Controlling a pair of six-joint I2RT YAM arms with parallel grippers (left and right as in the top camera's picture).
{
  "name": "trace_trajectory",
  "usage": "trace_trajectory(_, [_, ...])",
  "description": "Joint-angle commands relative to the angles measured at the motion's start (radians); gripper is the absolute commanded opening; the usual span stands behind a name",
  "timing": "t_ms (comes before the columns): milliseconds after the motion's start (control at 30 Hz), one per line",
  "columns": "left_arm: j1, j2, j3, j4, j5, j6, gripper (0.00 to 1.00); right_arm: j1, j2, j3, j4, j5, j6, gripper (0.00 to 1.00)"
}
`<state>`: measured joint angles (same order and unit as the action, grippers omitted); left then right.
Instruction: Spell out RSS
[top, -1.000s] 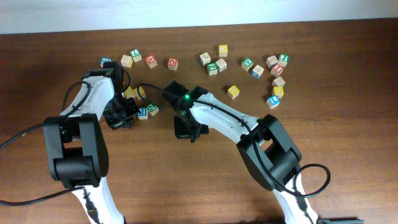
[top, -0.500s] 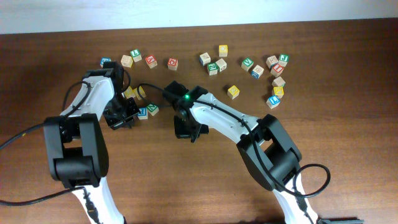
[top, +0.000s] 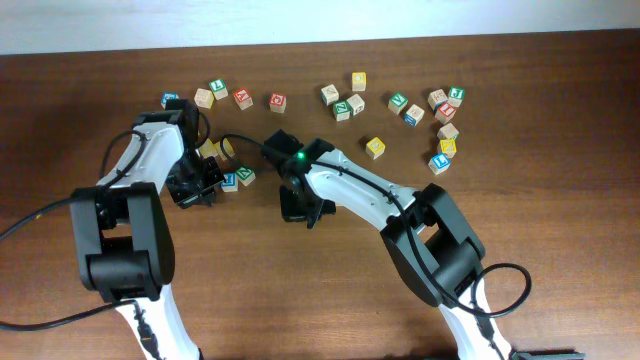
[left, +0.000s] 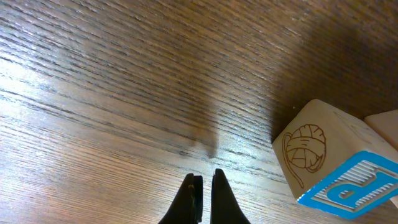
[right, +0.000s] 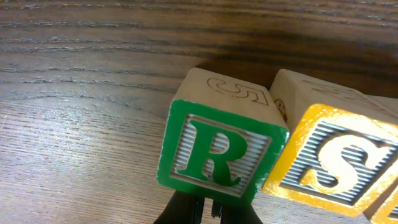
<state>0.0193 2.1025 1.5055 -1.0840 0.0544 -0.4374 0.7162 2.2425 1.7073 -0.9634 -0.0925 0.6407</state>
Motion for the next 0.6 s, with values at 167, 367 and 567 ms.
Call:
trace_trajectory(167, [0.001,0.012,0.014,0.001,-0.010,0.002,0.01,-0.004,0.037,-0.008,0.006,0.053,-0.034,0.04])
trace_trajectory(367, [0.000,0.012,0.014,0.004,0.014,0.032,0.00,-0.004,0.028,0.063,-0.093,0.049,-0.034,0.04])
trace_trajectory(567, [-0.003,0.013,0.014,0.009,0.121,0.148,0.00,-0.023,0.004,0.236,-0.265,0.049,-0.034,0.04])
